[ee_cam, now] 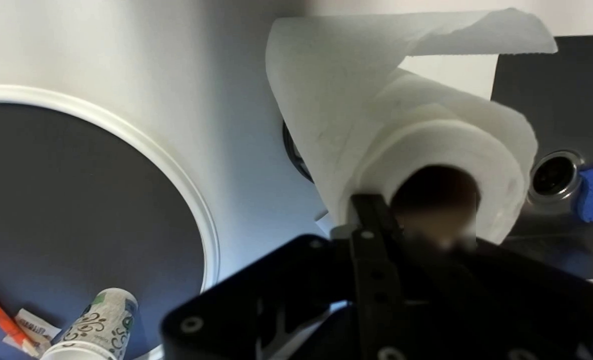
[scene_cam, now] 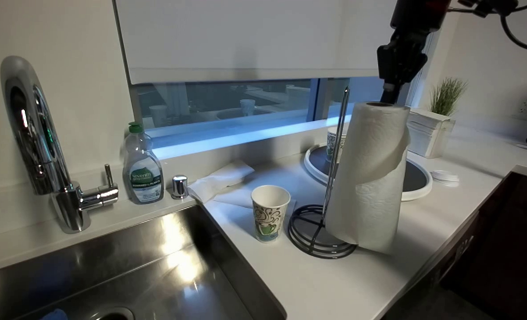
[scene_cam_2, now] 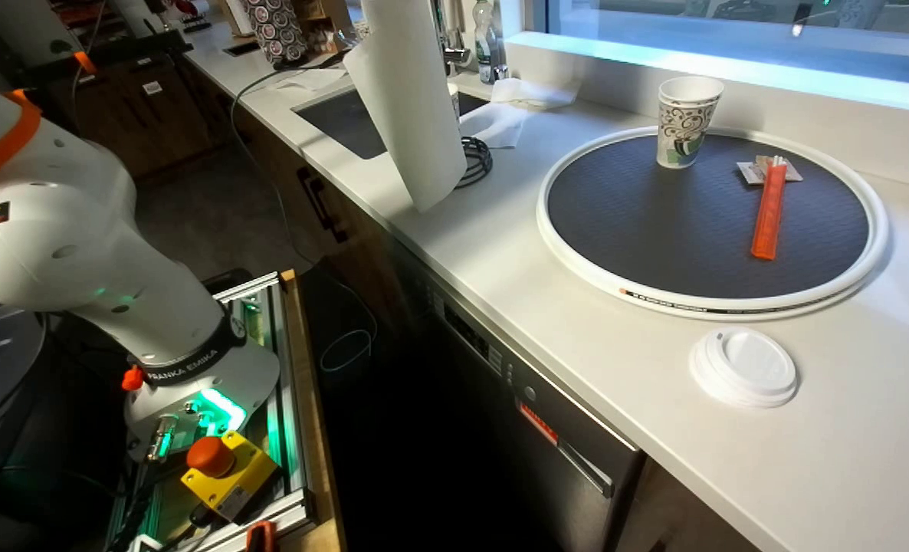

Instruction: Put the paper towel roll on the silver holder.

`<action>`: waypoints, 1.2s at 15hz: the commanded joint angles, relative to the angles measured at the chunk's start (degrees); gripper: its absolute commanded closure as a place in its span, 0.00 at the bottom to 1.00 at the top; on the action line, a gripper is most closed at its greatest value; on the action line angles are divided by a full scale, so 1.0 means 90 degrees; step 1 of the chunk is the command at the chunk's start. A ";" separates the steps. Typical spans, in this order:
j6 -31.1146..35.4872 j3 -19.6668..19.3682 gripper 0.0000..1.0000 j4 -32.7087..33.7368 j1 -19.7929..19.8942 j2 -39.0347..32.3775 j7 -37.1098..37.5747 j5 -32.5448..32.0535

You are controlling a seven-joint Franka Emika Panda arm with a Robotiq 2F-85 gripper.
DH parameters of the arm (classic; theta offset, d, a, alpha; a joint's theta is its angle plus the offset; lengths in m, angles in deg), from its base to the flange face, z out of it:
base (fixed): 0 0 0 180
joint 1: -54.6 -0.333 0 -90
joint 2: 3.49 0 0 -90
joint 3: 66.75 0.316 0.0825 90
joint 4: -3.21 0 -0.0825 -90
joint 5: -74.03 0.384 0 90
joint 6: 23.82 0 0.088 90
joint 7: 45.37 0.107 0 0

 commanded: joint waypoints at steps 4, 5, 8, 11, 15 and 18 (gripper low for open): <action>0.0313 0.0079 1.00 -0.0427 -0.0067 -0.0146 0.0021 -0.0079; 0.0323 0.0080 1.00 -0.0456 -0.0064 -0.0146 0.0019 -0.0090; 0.0346 0.0078 1.00 -0.0507 -0.0054 -0.0148 0.0036 -0.0116; 0.0302 0.0050 0.72 -0.0380 -0.0062 -0.0088 0.0017 -0.0032; 0.0188 -0.0015 0.45 -0.0185 -0.0067 0.0041 -0.0049 0.0093; 0.0172 -0.0064 0.21 -0.0111 -0.0066 0.0114 -0.0074 0.0176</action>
